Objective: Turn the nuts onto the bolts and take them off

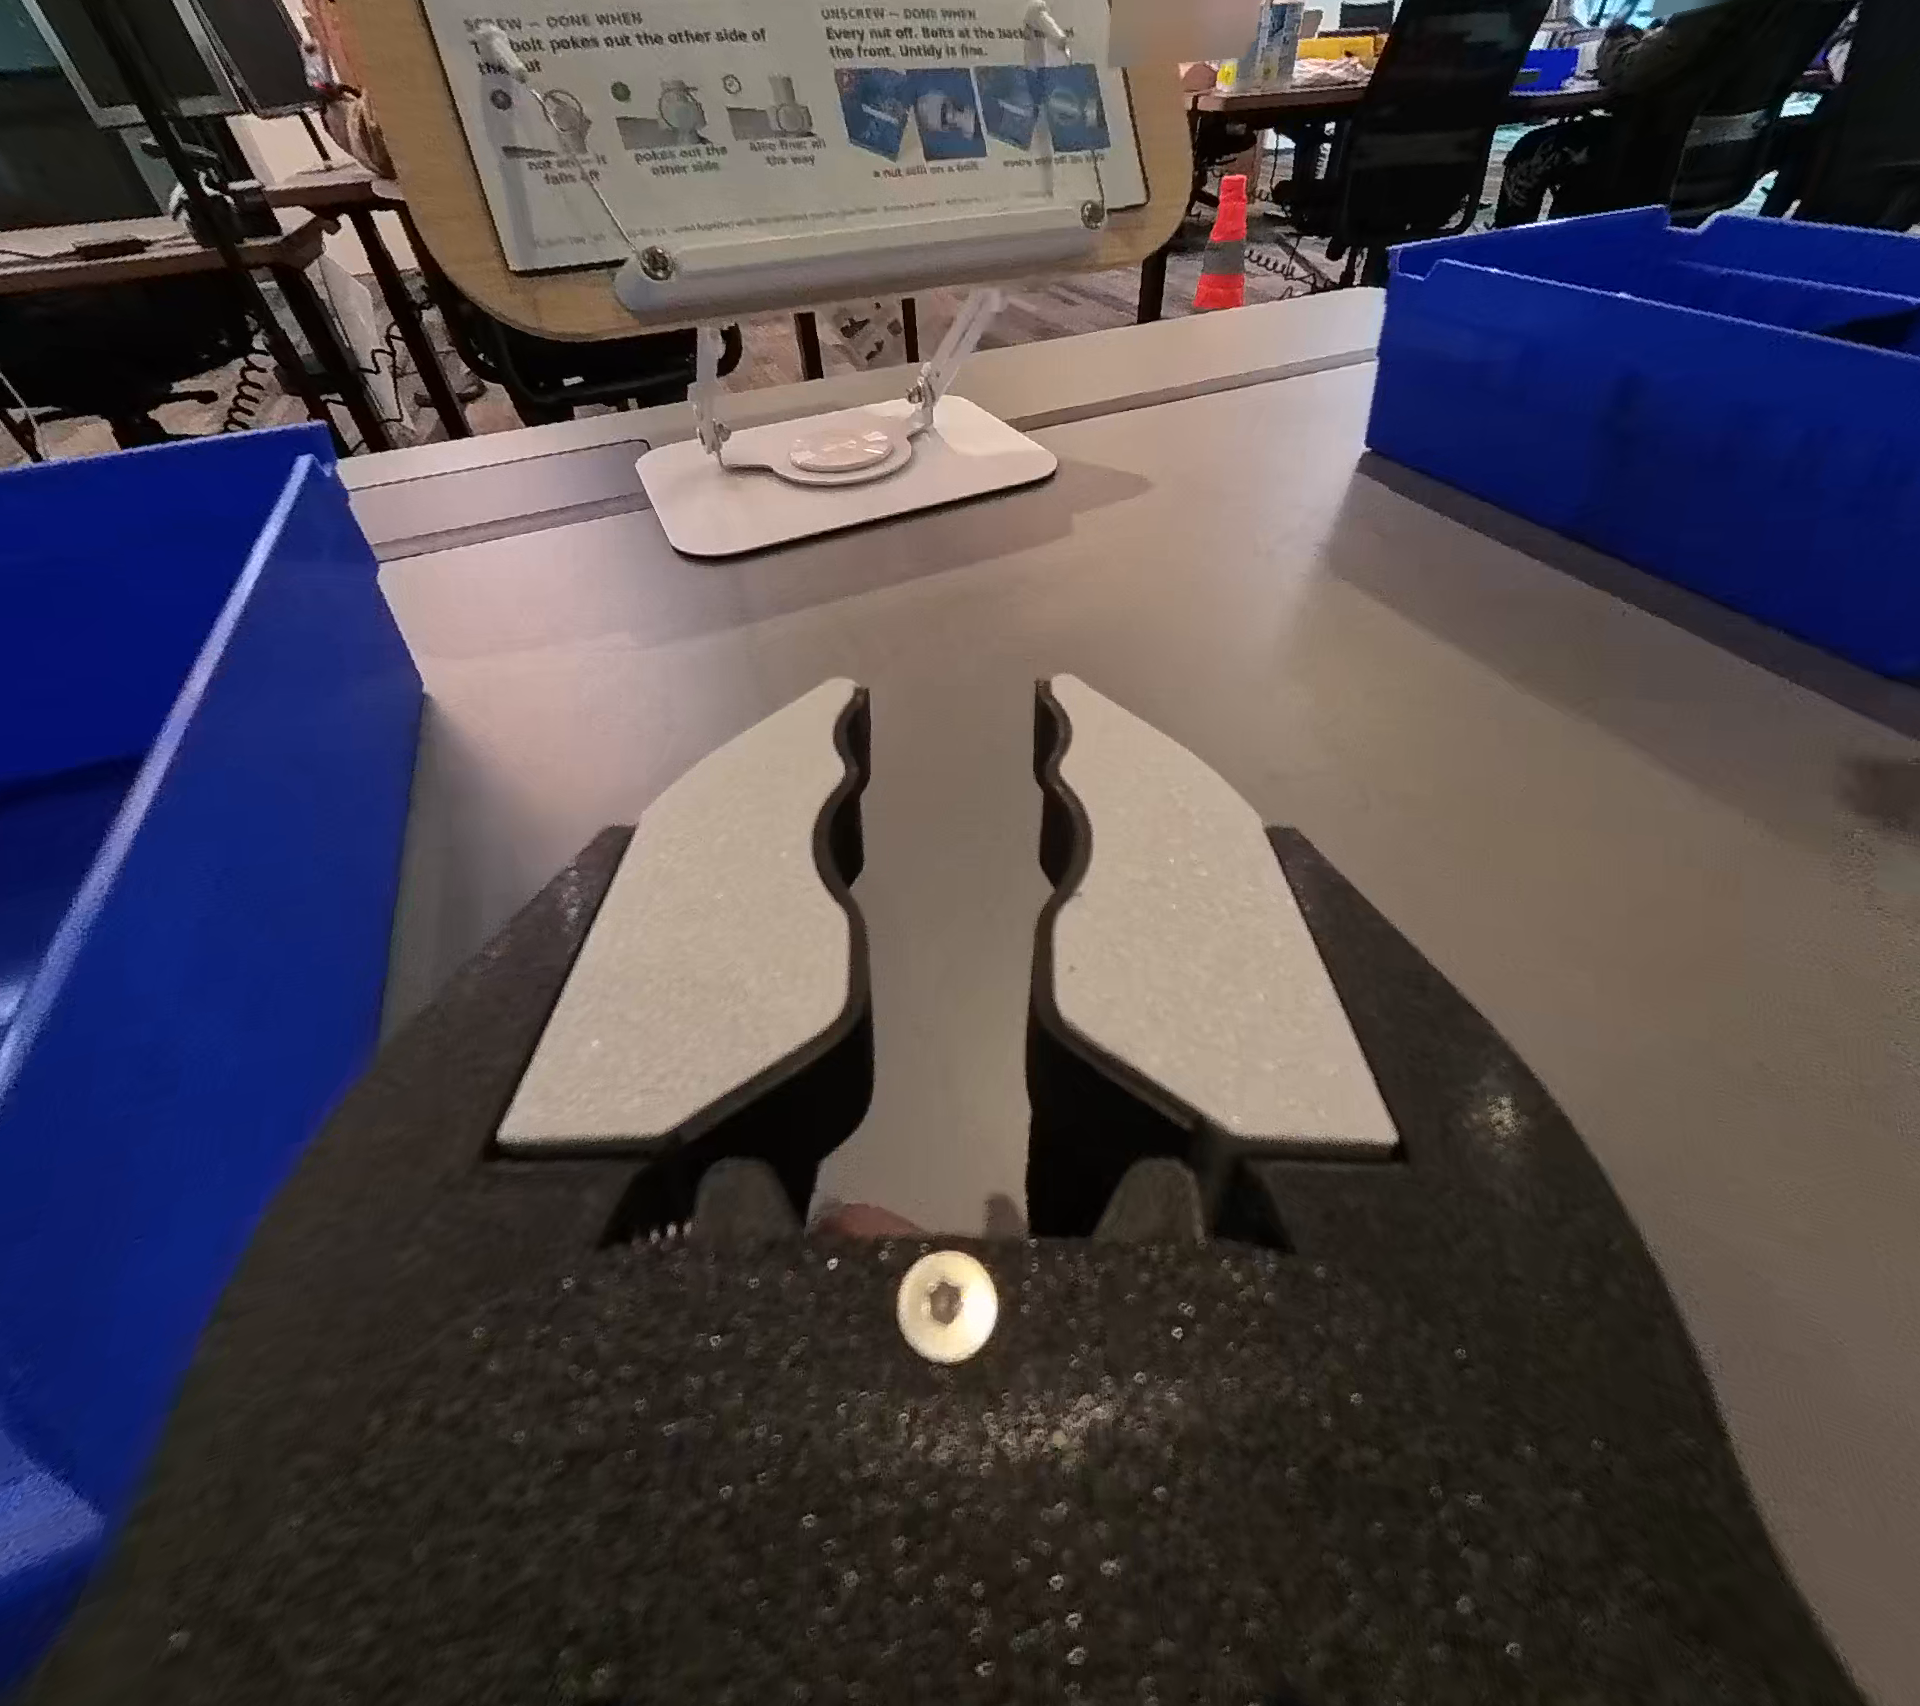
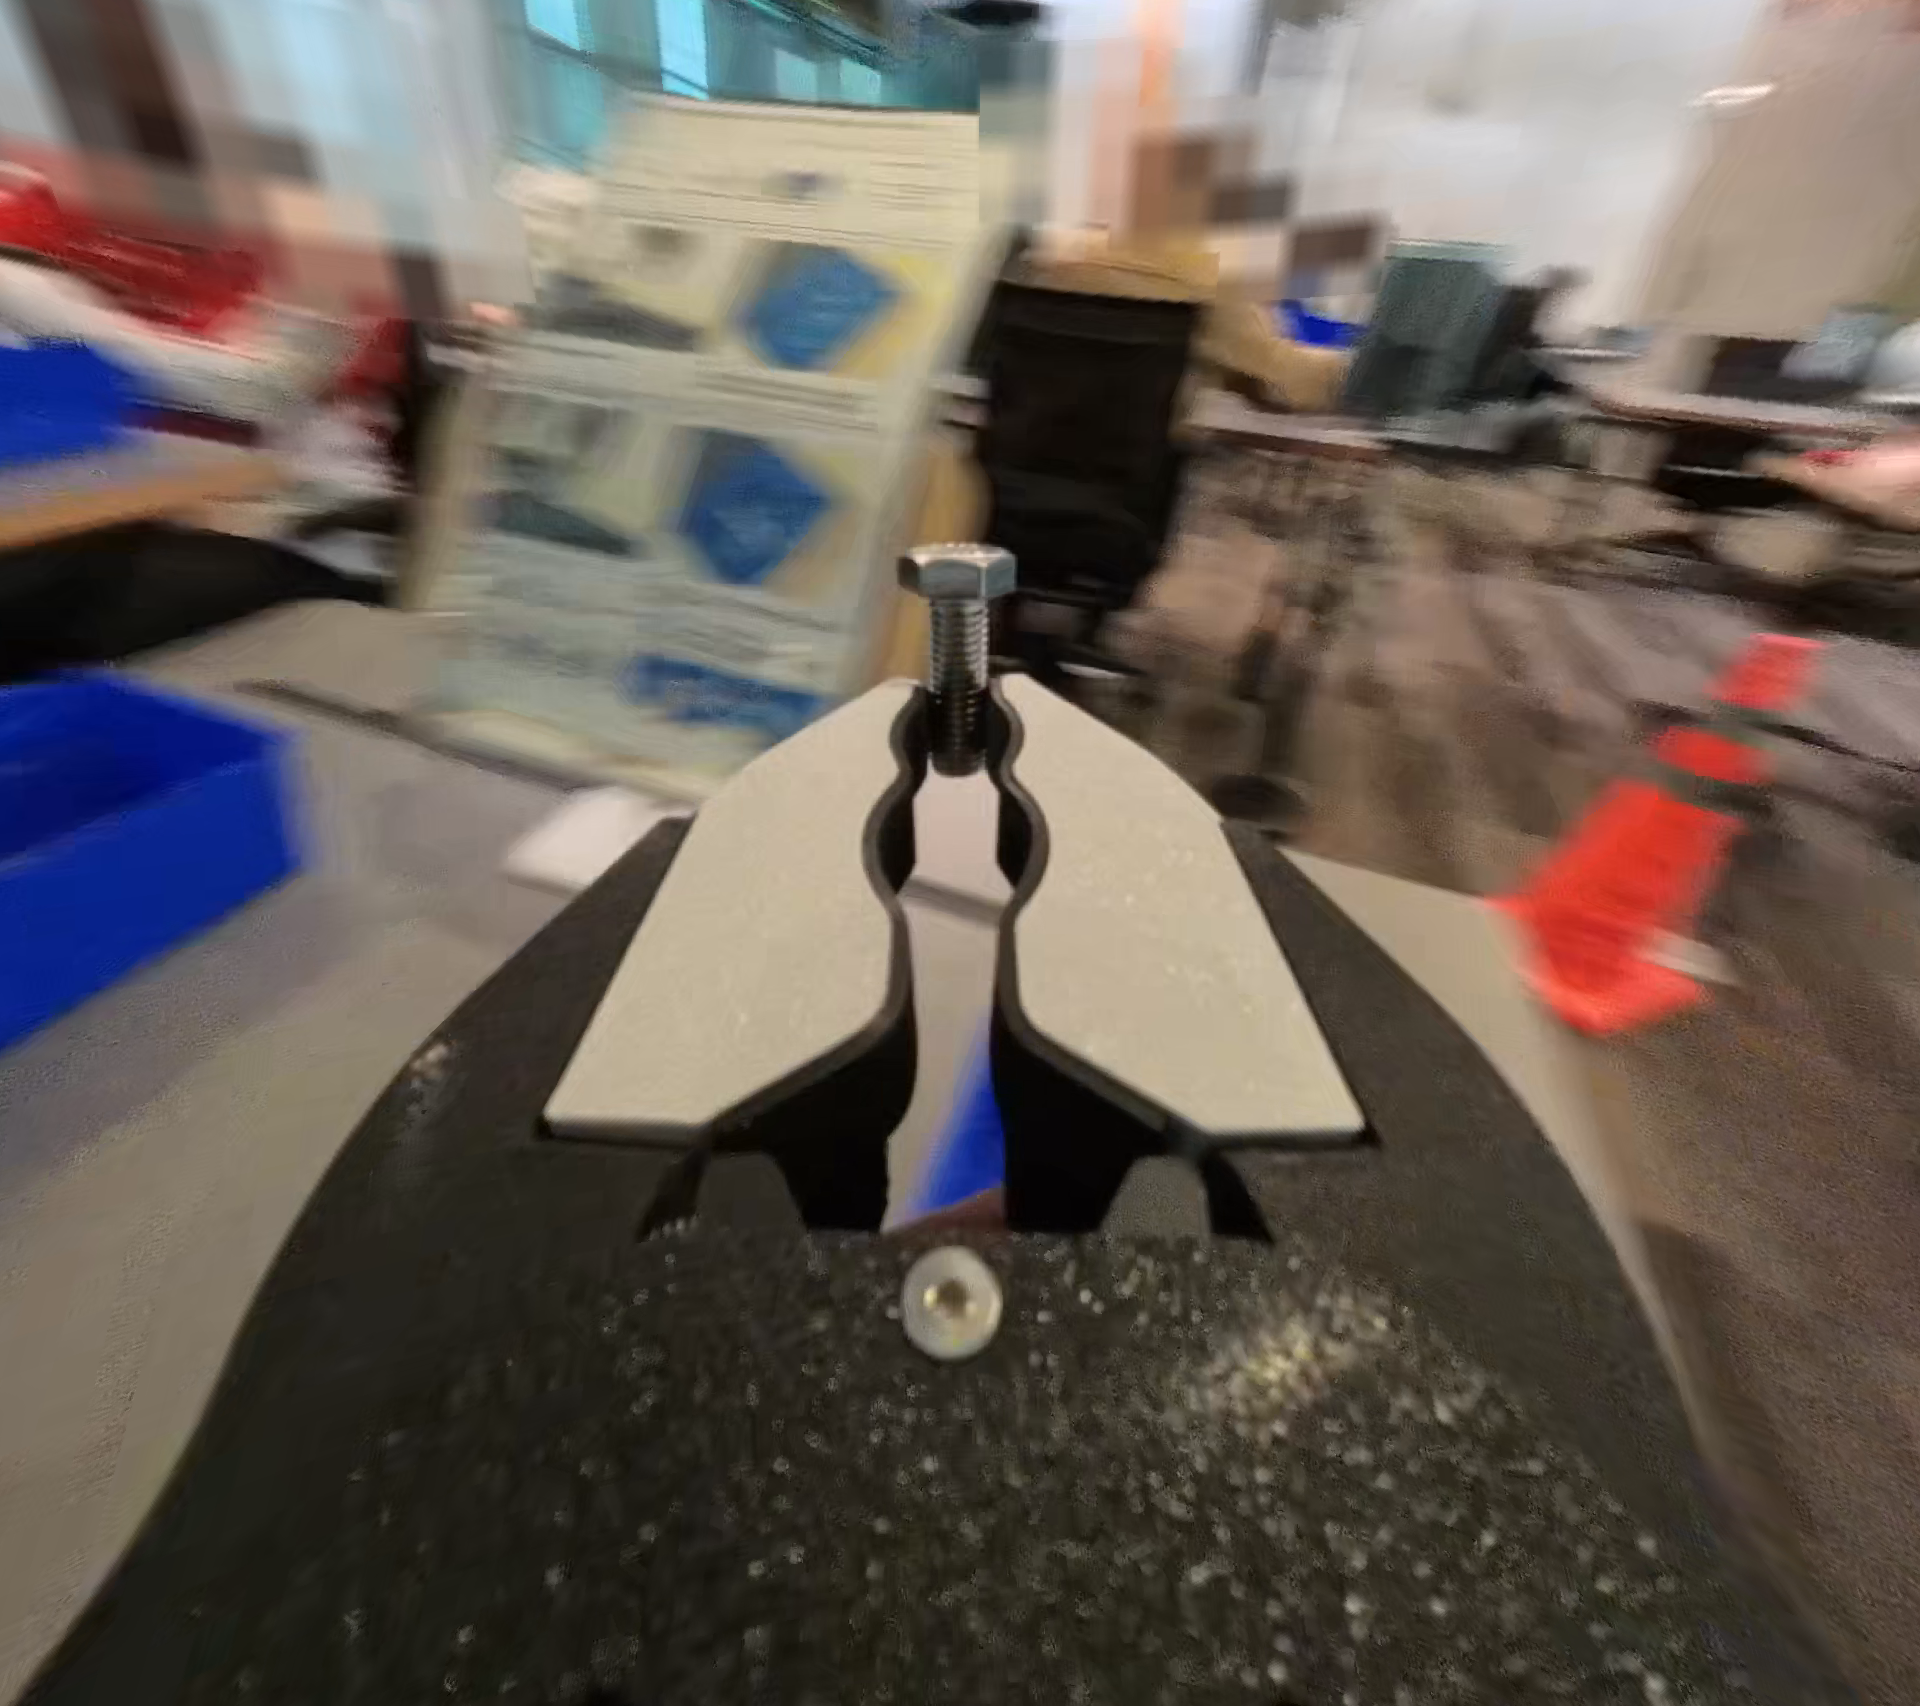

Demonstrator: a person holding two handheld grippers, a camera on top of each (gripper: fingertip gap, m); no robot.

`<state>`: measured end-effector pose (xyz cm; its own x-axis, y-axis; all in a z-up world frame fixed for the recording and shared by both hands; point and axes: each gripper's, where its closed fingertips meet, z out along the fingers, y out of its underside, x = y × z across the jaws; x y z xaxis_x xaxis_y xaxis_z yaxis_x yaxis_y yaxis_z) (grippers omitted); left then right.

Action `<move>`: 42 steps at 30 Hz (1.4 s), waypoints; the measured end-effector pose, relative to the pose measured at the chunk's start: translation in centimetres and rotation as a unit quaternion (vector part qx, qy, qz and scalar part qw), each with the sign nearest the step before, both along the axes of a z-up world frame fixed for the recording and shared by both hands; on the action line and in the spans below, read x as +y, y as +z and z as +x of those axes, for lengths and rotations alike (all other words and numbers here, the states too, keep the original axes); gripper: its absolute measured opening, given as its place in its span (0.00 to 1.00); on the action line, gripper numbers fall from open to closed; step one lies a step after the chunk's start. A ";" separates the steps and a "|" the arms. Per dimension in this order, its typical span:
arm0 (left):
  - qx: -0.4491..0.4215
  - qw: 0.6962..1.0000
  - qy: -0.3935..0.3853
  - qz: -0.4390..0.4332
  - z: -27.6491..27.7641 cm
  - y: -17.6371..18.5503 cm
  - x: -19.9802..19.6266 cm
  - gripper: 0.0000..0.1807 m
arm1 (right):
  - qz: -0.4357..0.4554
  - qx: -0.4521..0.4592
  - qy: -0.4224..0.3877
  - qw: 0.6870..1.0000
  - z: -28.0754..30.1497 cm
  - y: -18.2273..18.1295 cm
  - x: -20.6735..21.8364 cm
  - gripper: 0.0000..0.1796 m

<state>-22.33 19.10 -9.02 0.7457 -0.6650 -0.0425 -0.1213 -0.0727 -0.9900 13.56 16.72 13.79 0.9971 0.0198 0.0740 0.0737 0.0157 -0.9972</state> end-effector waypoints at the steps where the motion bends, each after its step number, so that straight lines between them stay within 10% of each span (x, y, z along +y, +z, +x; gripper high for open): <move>1: -0.001 1.000 -0.003 -0.004 0.1 -0.1 0.0 0.16 | -0.017 -0.024 -0.060 0.998 4.3 1.1 1.1 0.05; 10: 0.006 1.000 -0.012 -0.009 0.1 -0.3 0.2 0.16 | -0.508 0.011 -0.062 0.859 15.1 -20.0 4.0 0.06; 24: 0.028 0.999 -0.037 -0.015 0.9 -1.0 -0.2 0.17 | -0.676 -0.010 -0.061 0.734 15.0 -31.8 4.1 0.06; 33: 0.025 0.998 -0.044 -0.023 1.0 -1.1 -0.2 0.17 | -0.651 -0.048 -0.073 0.754 15.8 -29.9 4.7 0.18; 38: 0.018 0.998 -0.046 -0.034 1.0 -1.2 -0.1 0.17 | -0.448 -0.139 -0.087 0.879 11.1 -16.1 6.4 0.22; 42: 0.015 0.998 -0.045 -0.035 0.9 -1.2 0.0 0.17 | -0.213 -0.133 0.055 0.966 -3.8 -7.9 3.4 0.24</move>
<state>-21.39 19.07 -10.23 0.6819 -0.7312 -0.0154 -0.1609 -0.1295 -0.9784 9.78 20.15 5.93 0.9342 0.2098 0.2886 0.3490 -0.3695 -0.8612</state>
